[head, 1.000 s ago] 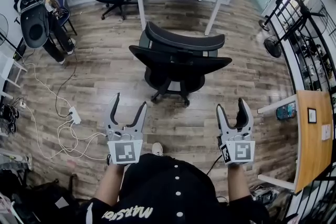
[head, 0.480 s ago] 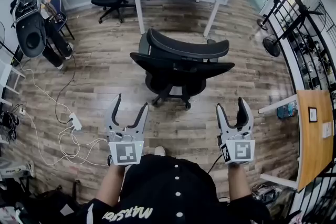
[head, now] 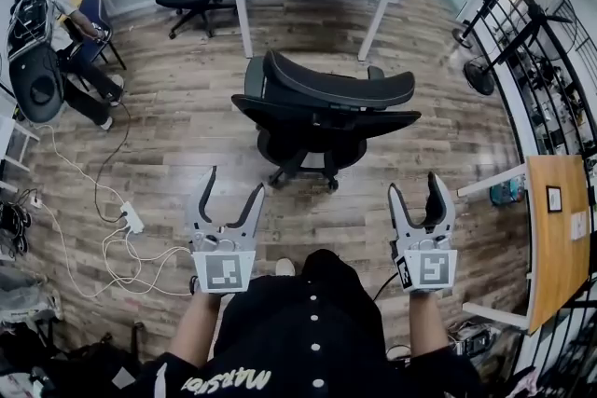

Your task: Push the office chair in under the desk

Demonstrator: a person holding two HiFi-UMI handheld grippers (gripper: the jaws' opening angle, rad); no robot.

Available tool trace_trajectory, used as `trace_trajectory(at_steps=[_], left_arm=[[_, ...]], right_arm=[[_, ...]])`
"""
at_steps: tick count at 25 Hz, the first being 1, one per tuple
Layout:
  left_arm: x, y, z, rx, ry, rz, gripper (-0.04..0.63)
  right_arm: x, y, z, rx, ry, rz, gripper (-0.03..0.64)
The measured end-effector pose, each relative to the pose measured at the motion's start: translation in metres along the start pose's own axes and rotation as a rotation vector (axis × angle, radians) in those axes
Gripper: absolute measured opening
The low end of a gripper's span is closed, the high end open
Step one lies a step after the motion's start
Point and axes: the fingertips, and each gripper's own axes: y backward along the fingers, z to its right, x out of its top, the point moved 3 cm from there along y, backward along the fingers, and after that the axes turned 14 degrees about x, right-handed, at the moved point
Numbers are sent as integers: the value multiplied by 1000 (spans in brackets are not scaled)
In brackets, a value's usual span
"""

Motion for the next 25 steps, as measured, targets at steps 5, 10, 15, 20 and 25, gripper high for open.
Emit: trace_trajectory(at_steps=[5, 10, 15, 20, 25], left_arm=[[-1, -5, 6, -25, -19, 2, 336], [-1, -18, 9, -32, -16, 12, 339], [-1, -36, 15, -44, -31, 9, 341], [-9, -55, 25, -100, -74, -31, 341], [-16, -70, 38, -145, -114, -67, 341]], right_arm=[[3, -2, 9, -9, 32, -11, 311], [14, -19, 15, 18, 99, -7, 311], [42, -45, 18, 48, 200, 73, 311], [50, -66, 21, 82, 246, 81, 311], [48, -82, 28, 119, 331, 15, 311]])
